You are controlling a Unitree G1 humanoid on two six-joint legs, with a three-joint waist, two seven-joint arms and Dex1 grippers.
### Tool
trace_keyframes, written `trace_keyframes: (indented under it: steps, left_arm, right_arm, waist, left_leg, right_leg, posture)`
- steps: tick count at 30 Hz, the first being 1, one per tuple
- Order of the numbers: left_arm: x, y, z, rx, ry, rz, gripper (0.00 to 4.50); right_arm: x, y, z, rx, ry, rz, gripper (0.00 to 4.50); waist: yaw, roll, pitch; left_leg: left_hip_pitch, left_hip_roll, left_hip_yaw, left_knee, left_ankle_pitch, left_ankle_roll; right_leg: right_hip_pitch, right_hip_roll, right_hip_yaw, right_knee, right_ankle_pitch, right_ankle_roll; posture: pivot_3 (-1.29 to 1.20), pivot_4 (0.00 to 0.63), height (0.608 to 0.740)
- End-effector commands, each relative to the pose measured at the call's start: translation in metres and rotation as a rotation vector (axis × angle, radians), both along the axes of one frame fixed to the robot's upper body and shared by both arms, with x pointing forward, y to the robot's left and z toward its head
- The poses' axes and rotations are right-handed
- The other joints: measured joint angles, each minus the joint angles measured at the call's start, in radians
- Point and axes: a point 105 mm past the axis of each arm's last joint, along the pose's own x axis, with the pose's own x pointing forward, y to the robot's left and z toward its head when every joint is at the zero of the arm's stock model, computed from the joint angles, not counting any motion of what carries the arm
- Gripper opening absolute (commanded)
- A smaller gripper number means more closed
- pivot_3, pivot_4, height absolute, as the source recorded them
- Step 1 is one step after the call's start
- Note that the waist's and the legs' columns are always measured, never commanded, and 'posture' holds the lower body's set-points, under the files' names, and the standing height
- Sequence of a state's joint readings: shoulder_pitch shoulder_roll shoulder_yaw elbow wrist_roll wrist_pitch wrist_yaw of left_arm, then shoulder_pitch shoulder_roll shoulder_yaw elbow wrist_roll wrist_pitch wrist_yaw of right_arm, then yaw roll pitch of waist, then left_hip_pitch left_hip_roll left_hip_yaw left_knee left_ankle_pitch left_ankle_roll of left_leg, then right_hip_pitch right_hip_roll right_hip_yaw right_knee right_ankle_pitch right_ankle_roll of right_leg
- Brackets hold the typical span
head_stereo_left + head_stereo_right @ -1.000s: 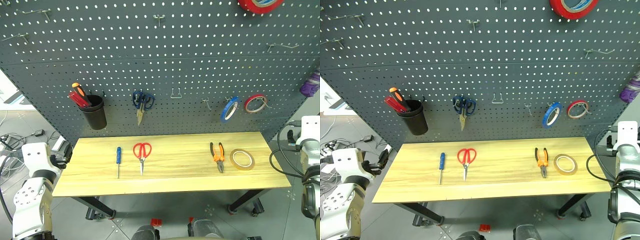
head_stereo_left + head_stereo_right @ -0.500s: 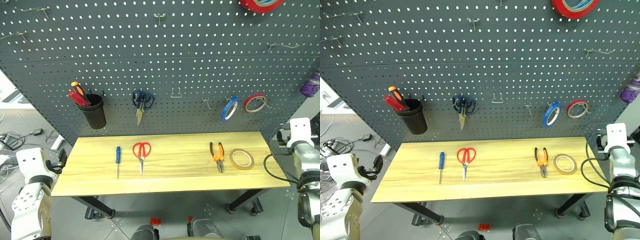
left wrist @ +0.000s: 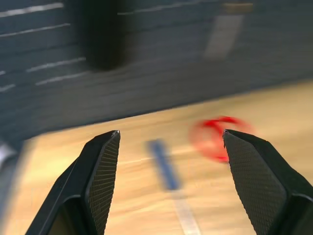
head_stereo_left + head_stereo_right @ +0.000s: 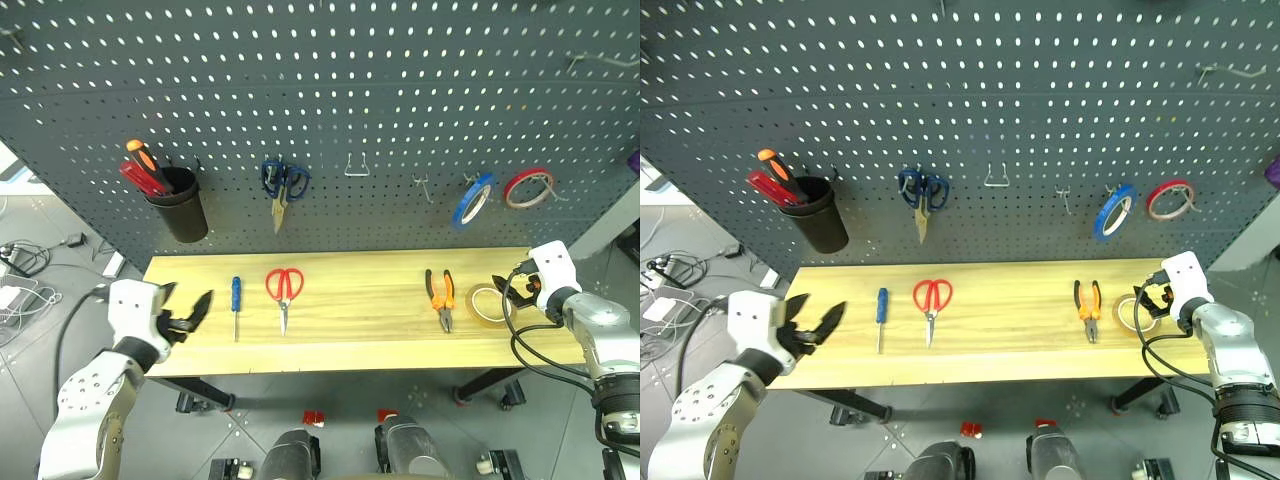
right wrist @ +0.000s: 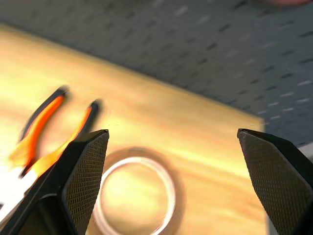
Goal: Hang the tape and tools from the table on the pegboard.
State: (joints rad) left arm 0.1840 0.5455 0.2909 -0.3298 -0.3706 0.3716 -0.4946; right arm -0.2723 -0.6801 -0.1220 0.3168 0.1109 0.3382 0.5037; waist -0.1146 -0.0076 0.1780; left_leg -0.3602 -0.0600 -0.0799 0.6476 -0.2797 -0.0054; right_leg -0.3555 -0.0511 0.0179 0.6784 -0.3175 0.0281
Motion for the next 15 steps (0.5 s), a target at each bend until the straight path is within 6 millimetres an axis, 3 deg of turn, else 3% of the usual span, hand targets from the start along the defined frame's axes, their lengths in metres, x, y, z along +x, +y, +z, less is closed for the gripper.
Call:
trace_keyframes:
  steps: [1, 8, 15]
  left_arm:
    - [-0.001, -0.031, 0.012, 0.07, 0.004, -0.187, 3.53]
    - [-0.012, -0.09, 0.013, 0.098, 0.086, -0.534, 3.53]
    - [-0.015, -0.114, 0.003, 0.128, 0.122, -0.711, 3.53]
  right_arm:
    - [-0.002, 0.002, 0.014, -0.031, 0.023, 0.005, 4.5]
    - [-0.002, 0.013, 0.008, -0.02, 0.162, 0.042, 4.5]
    - [0.008, 0.028, 0.001, 0.009, 0.269, 0.104, 4.5]
  waist:
    - [-0.001, -0.001, 0.017]
    - [-0.027, -0.003, 0.076]
    - [-0.045, -0.009, 0.135]
  left_leg:
    - [-0.001, 0.0, 0.0, 0.0, 0.0, 0.0]
    - [-0.018, 0.001, 0.001, 0.001, 0.0, 0.001]
    - [-0.024, 0.001, 0.002, 0.004, -0.001, 0.002]
  right_leg:
    - [-0.001, 0.0, 0.0, 0.0, 0.0, 0.0]
    - [-0.018, 0.0, 0.0, 0.001, 0.001, -0.001]
    - [-0.023, 0.0, 0.0, 0.002, 0.001, -0.001]
  posture:
    - [-0.29, 0.257, 0.74]
    - [-0.3, 0.329, 0.74]
    - [-0.3, 0.375, 0.74]
